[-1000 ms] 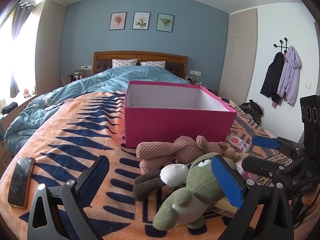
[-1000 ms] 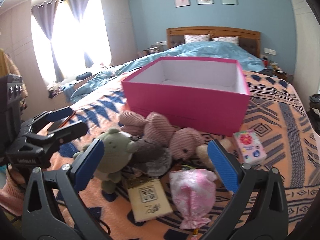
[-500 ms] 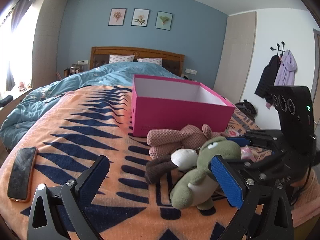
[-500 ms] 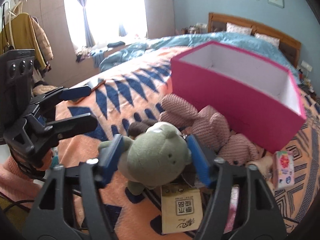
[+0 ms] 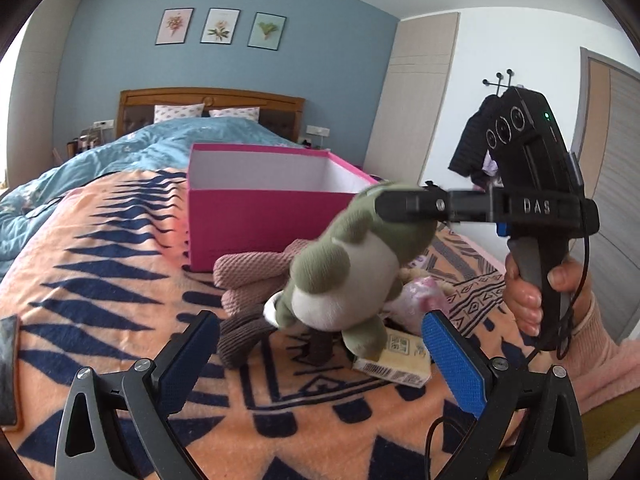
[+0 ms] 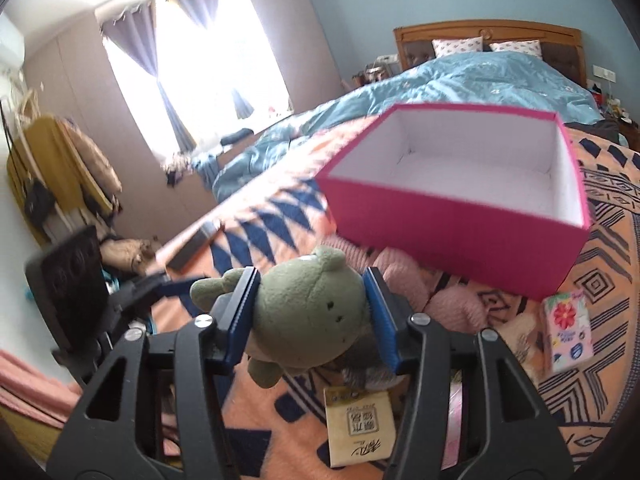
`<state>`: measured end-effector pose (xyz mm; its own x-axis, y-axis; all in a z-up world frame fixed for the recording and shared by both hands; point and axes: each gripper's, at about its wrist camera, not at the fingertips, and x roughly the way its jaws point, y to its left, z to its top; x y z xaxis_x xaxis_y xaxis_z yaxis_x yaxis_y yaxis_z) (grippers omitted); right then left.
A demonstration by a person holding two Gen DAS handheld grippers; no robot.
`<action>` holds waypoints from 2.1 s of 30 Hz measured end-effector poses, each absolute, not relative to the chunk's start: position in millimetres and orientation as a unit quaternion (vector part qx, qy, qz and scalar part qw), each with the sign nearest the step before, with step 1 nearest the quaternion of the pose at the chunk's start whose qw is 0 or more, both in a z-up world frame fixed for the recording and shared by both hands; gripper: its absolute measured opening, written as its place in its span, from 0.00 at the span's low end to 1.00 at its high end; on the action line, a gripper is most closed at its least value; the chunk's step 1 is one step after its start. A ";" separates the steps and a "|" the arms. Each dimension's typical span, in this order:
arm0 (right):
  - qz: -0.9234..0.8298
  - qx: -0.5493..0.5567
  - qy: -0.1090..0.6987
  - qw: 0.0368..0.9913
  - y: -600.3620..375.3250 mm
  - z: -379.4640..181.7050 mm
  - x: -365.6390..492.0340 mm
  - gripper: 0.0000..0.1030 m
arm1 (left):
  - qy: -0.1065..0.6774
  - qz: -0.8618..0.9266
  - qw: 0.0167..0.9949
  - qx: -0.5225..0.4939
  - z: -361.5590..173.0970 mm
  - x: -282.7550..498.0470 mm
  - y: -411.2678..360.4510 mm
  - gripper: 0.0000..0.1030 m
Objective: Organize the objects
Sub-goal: 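Carry the green plush into the pink box and open the right gripper, then grasp the brown-and-white plush monkey with the right gripper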
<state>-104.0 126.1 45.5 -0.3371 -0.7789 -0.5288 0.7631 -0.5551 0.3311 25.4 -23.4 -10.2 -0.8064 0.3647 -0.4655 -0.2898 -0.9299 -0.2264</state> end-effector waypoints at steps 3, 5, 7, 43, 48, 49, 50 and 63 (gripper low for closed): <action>-0.820 0.323 -0.034 0.471 129.7 58.1 -114.2 0.54 | -0.082 0.944 0.189 -0.256 -2.3 9.9 -21.9 0.80; -0.824 0.317 -0.043 0.466 128.9 64.5 -121.1 0.54 | -0.083 0.944 0.193 -0.255 4.0 -2.9 -21.7 0.69; -0.827 0.313 -0.052 0.465 129.8 71.0 -128.3 0.54 | -0.086 0.941 0.200 -0.259 9.7 -19.5 -21.2 0.54; -0.819 0.440 -0.115 0.350 77.0 -0.9 -291.9 0.51 | -0.016 0.933 0.120 -0.340 20.2 -184.7 -47.4 0.48; -0.827 0.425 -0.092 0.357 83.5 10.5 -279.2 0.54 | -0.023 0.940 0.126 -0.317 22.7 -166.1 -48.2 0.53; -0.830 0.419 -0.085 0.358 85.3 13.8 -274.8 0.56 | -0.025 0.941 0.128 -0.312 24.2 -162.4 -48.9 0.57; -0.833 0.411 -0.078 0.363 87.6 18.3 -267.9 0.58 | -0.028 0.943 0.131 -0.305 25.8 -157.7 -49.7 0.58; -0.856 0.326 0.009 0.400 130.5 36.7 -152.8 0.71 | -0.018 0.955 0.172 -0.241 33.2 -70.7 -40.5 0.77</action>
